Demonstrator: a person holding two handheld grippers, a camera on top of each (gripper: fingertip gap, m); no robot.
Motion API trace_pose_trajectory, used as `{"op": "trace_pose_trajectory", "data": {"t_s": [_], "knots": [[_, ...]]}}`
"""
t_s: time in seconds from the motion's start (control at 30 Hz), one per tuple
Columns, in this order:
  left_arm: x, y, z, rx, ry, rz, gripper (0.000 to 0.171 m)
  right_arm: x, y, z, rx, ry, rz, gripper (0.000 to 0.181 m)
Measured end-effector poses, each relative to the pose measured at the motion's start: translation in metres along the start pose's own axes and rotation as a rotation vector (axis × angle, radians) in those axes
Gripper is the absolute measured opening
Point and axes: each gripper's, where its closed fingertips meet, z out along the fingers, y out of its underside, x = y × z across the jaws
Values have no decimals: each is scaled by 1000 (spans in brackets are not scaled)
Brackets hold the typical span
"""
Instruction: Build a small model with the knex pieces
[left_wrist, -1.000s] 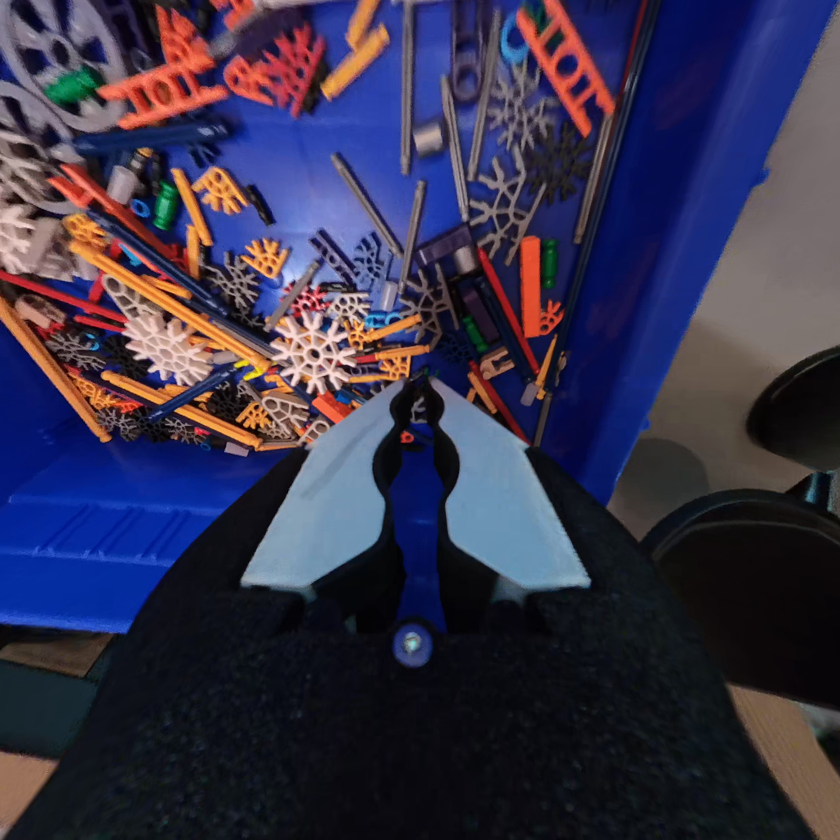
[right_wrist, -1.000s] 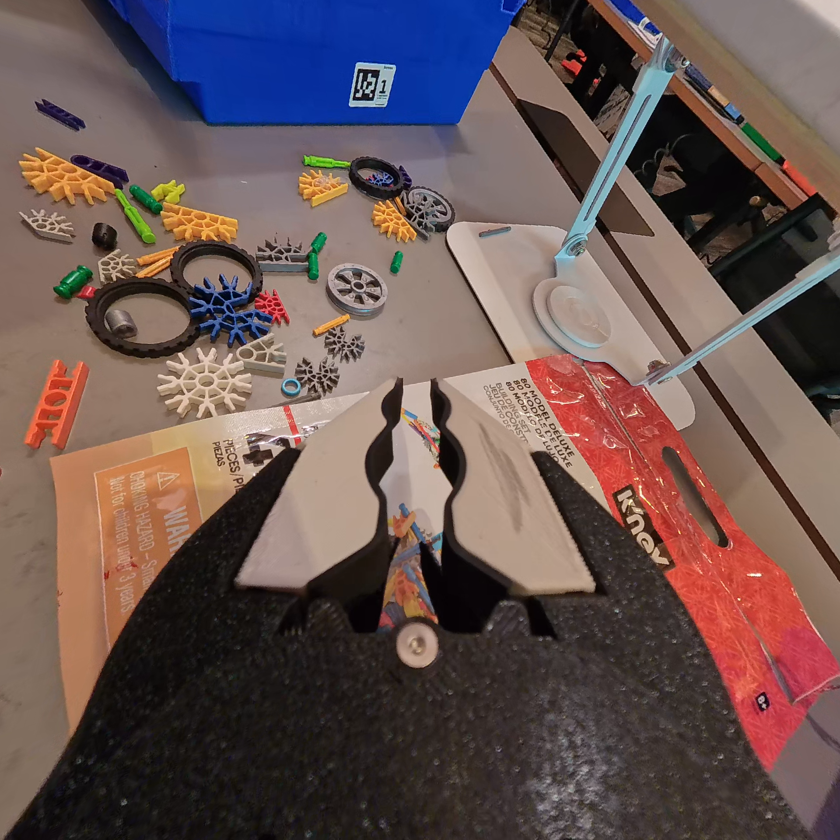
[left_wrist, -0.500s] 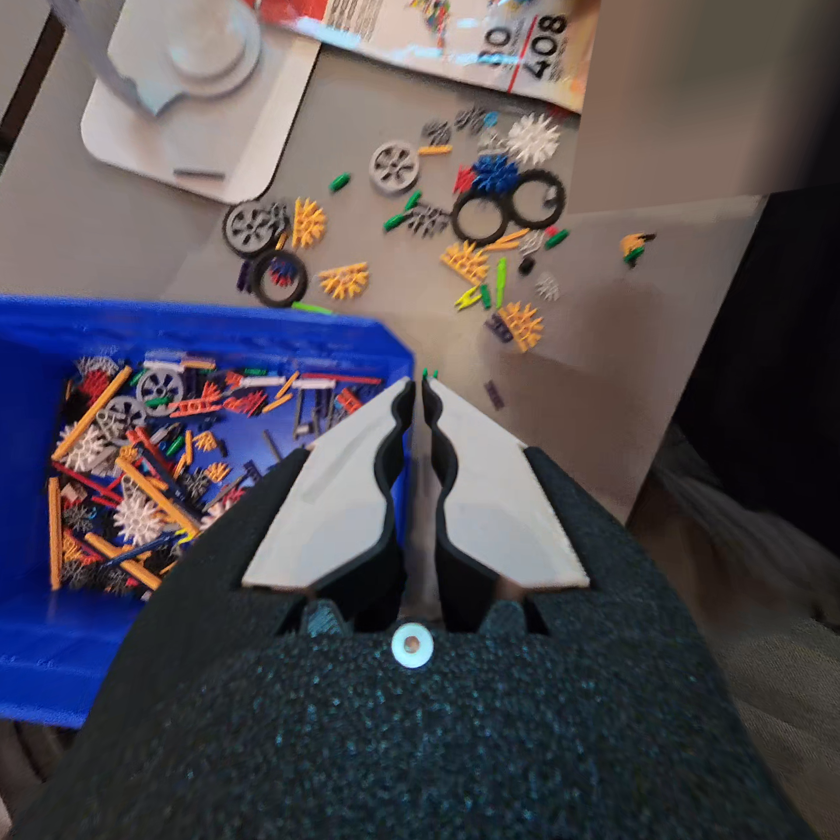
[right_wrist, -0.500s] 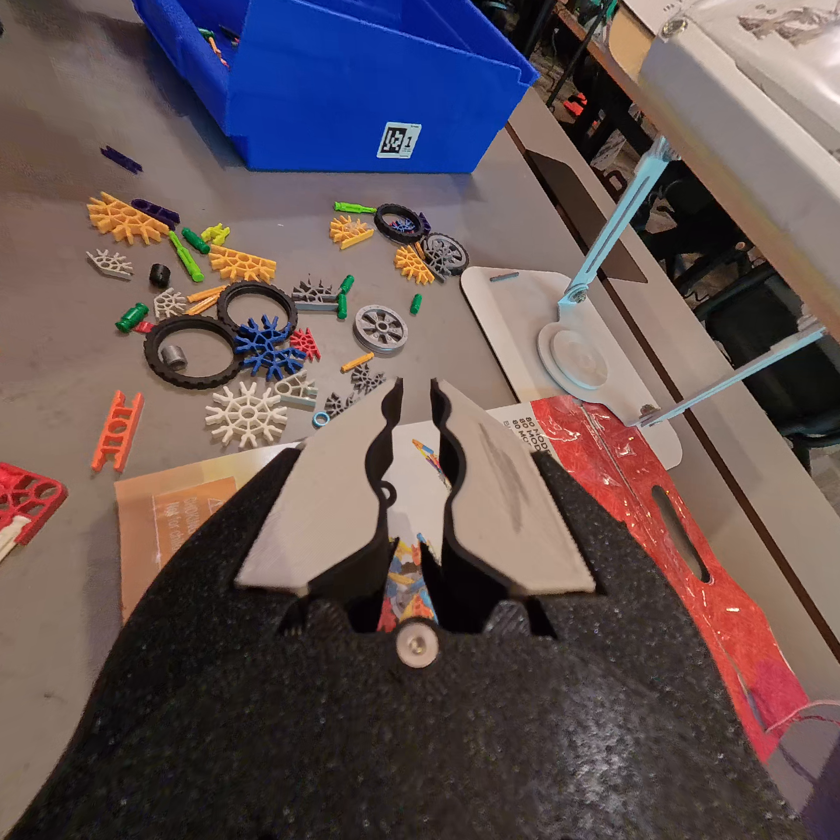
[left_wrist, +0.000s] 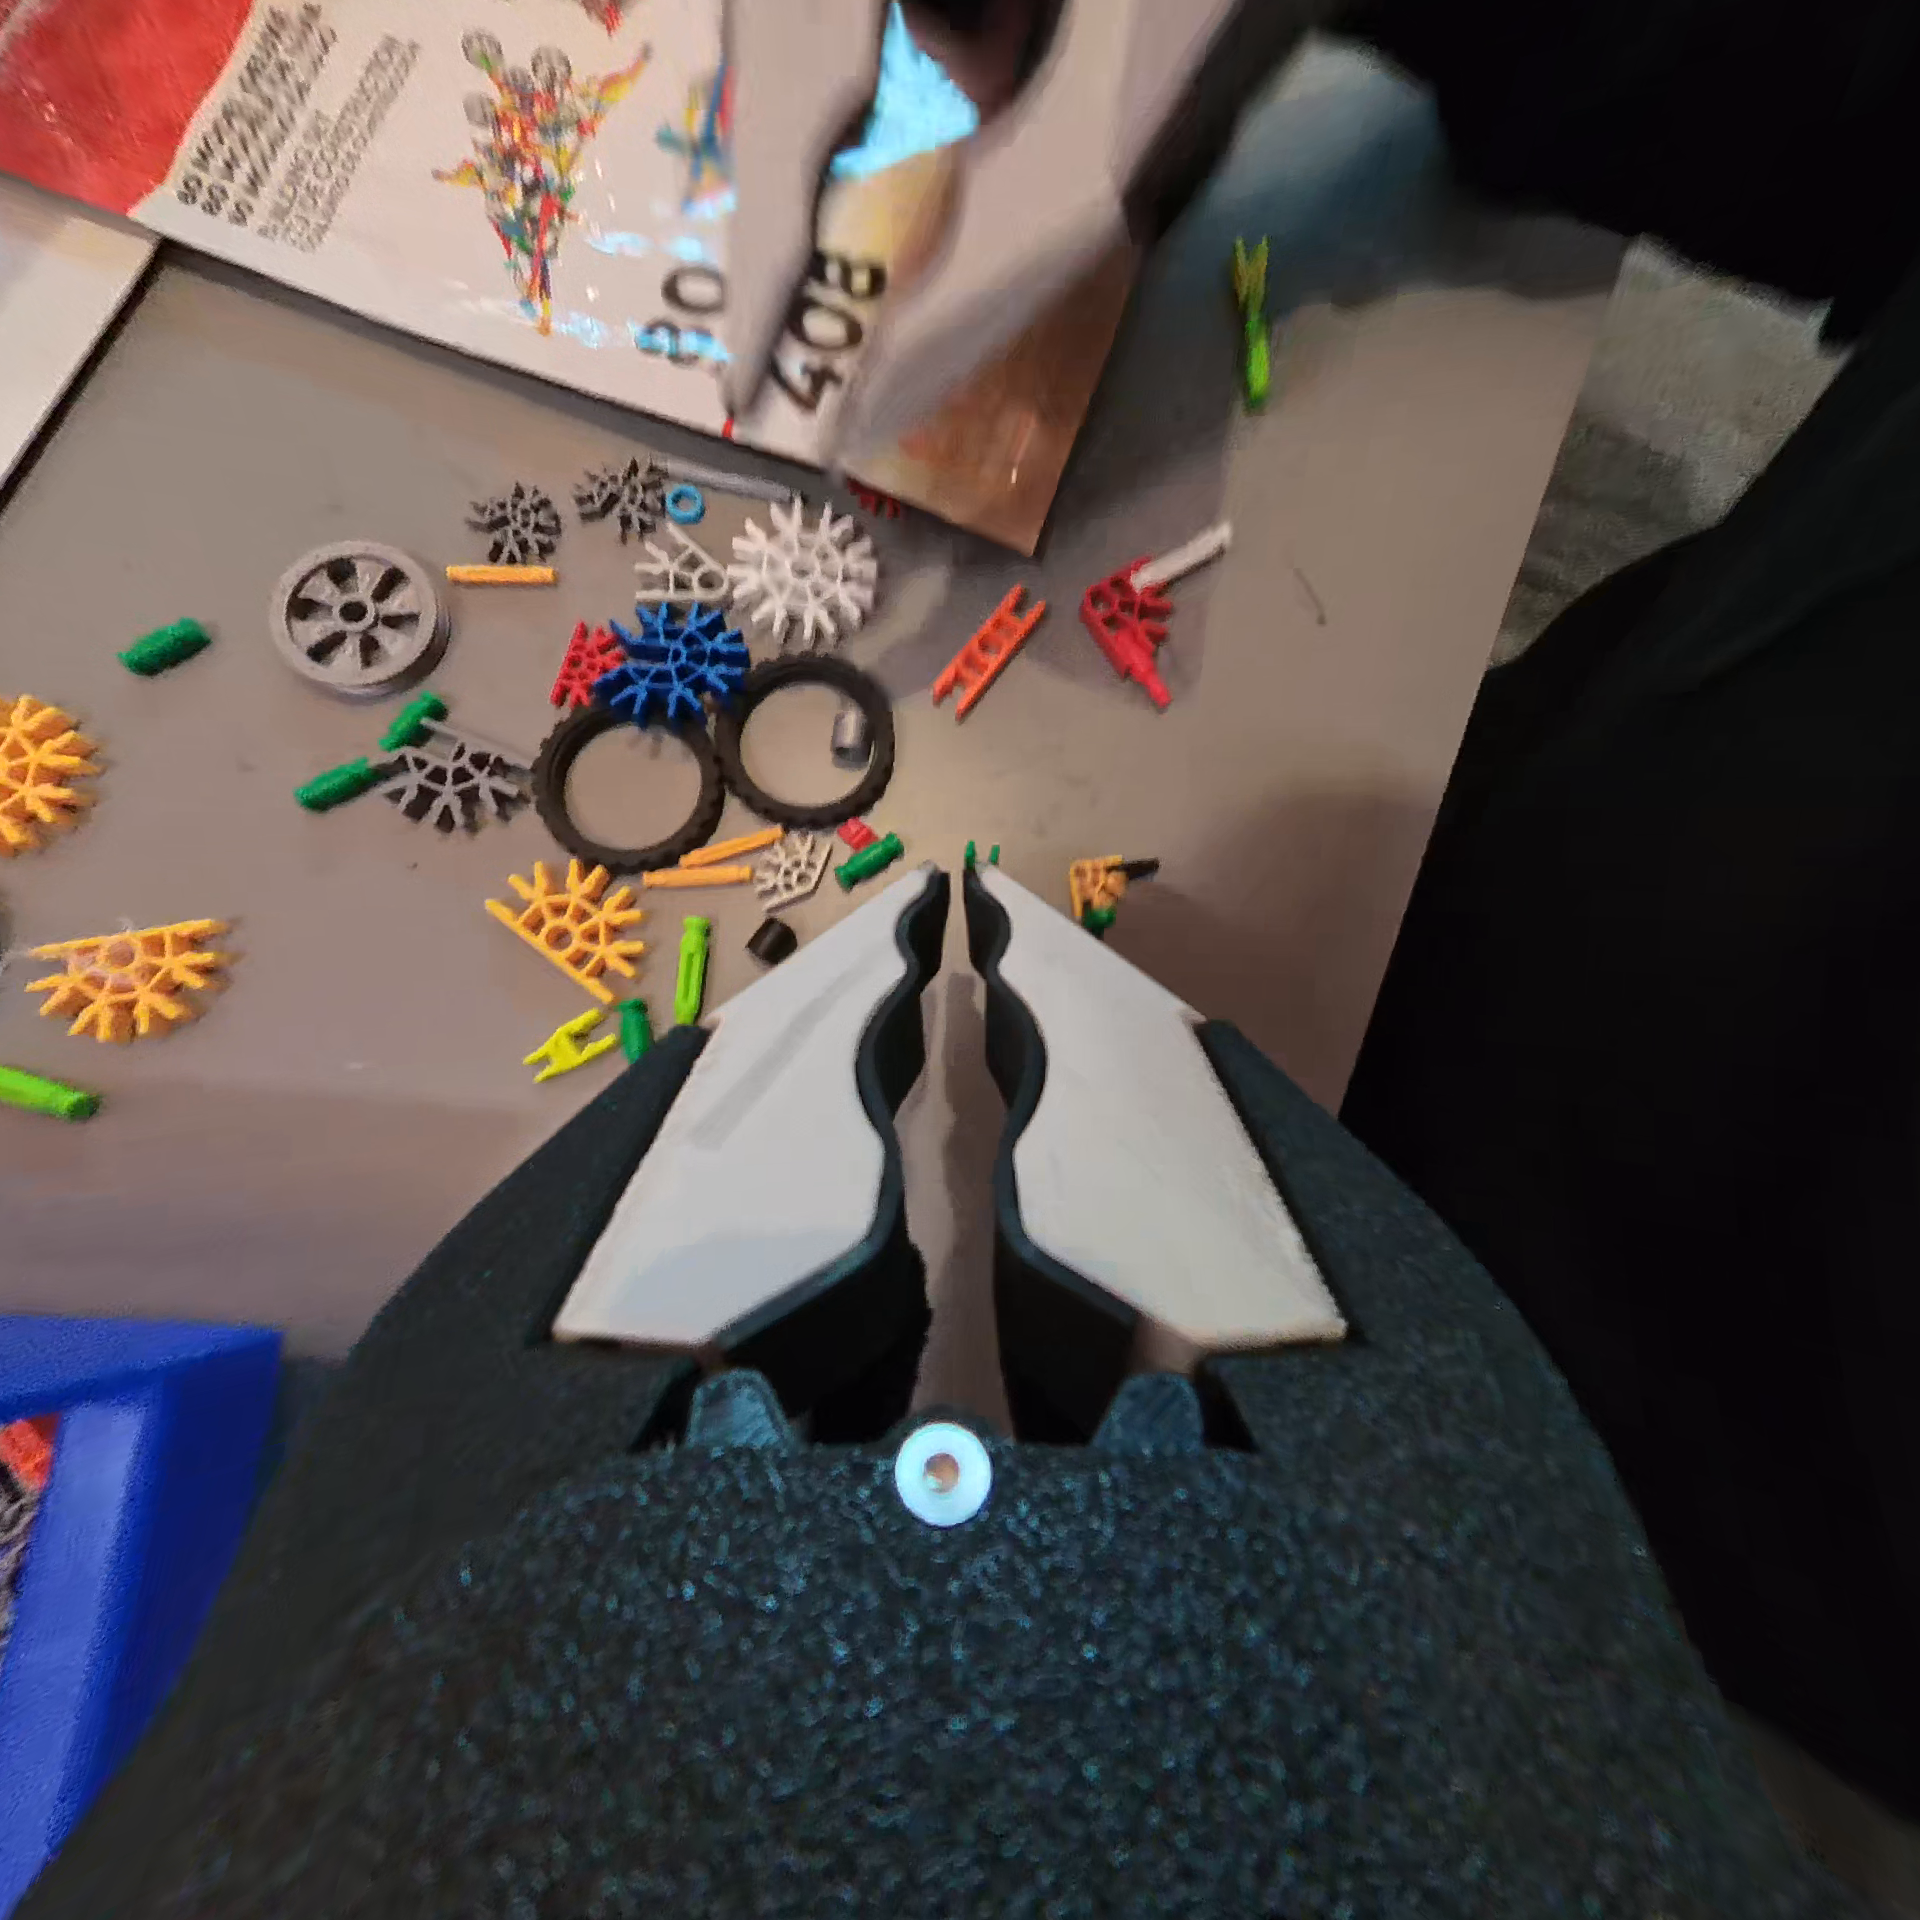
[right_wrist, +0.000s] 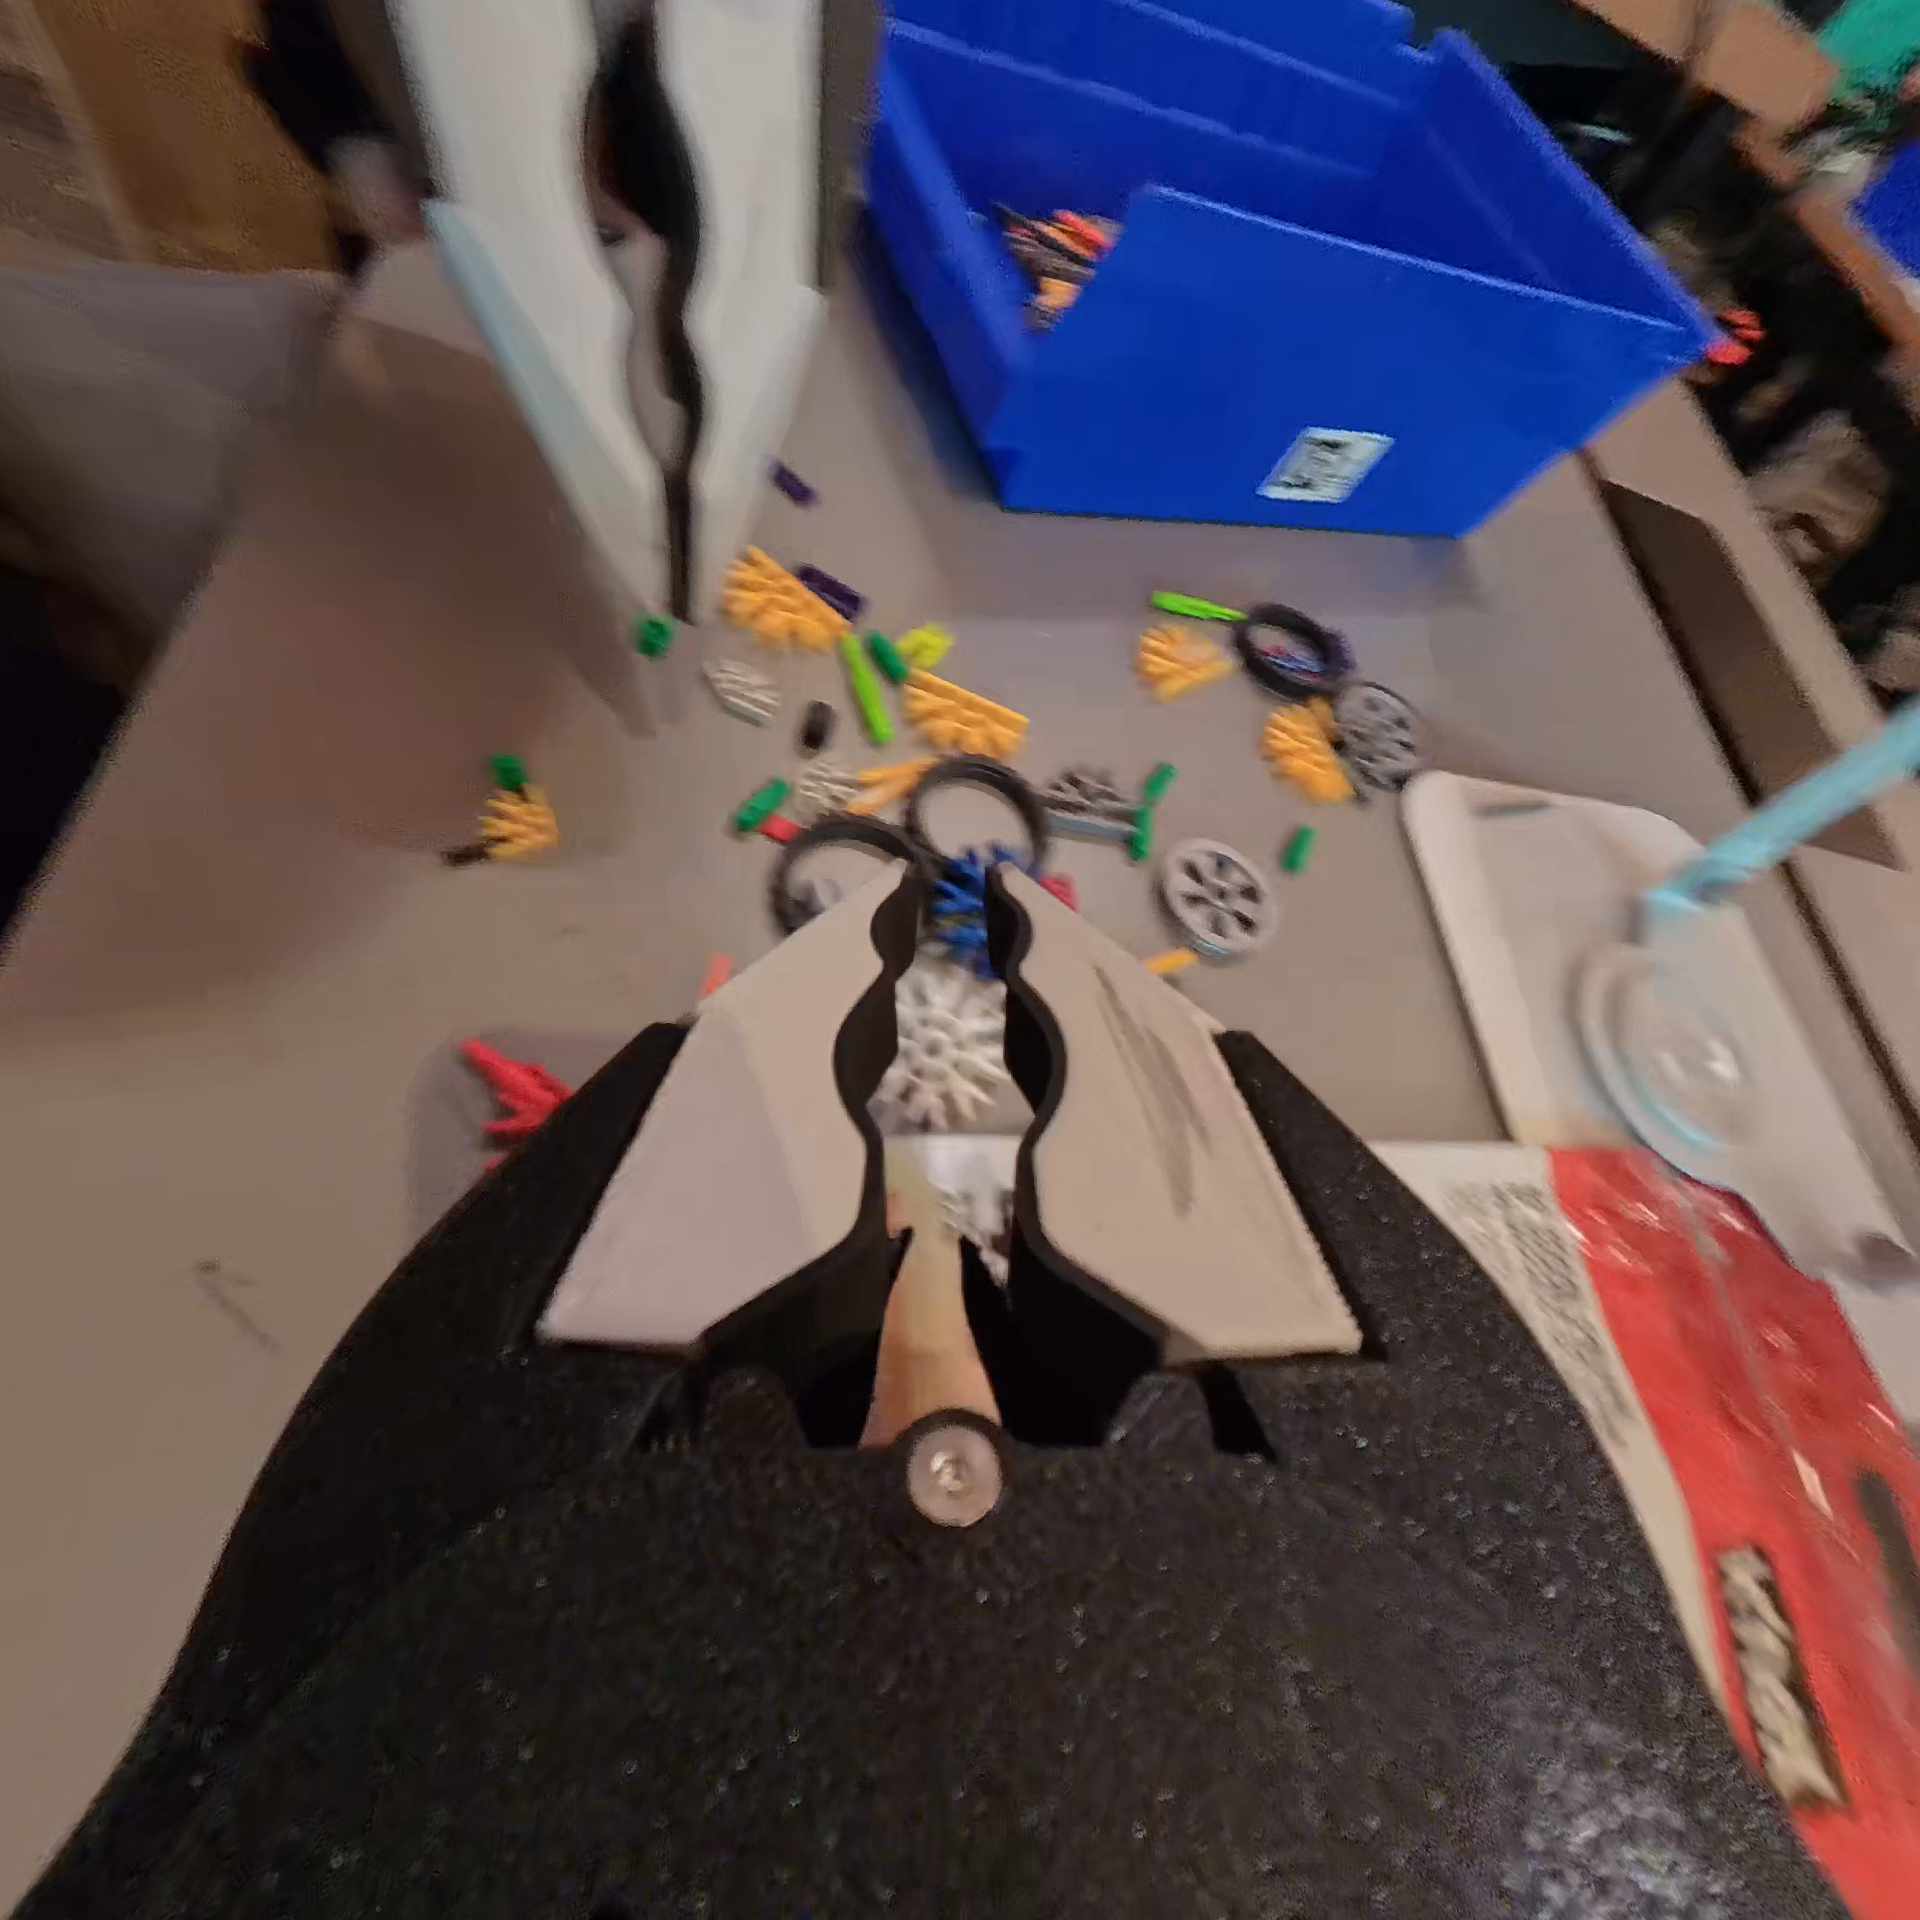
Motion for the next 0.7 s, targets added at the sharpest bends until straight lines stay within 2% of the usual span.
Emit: {"op": "trace_pose_trajectory", "data": {"t_s": [0.13, 0.2, 0.37, 0.53, 0.6, 0.7], "knots": [[-1, -27, 0, 221, 23, -81, 1, -36, -14, 18, 15, -132, 36, 15], [0, -35, -2, 302, 51, -129, 1, -40, -14, 25, 10, -146, 86, 21], [-10, -48, -5, 468, 75, -266, 1, -41, -26, 23, 85, -187, 206, 20], [-17, -53, -7, 577, 107, -359, 1, -33, -33, 20, 135, -161, 260, 19], [-16, -54, -6, 591, 133, -379, 1, -32, -35, 20, 145, -152, 265, 6], [-16, -54, -4, 592, 138, -373, 1, -30, -38, 18, 160, -136, 256, 0]]}}
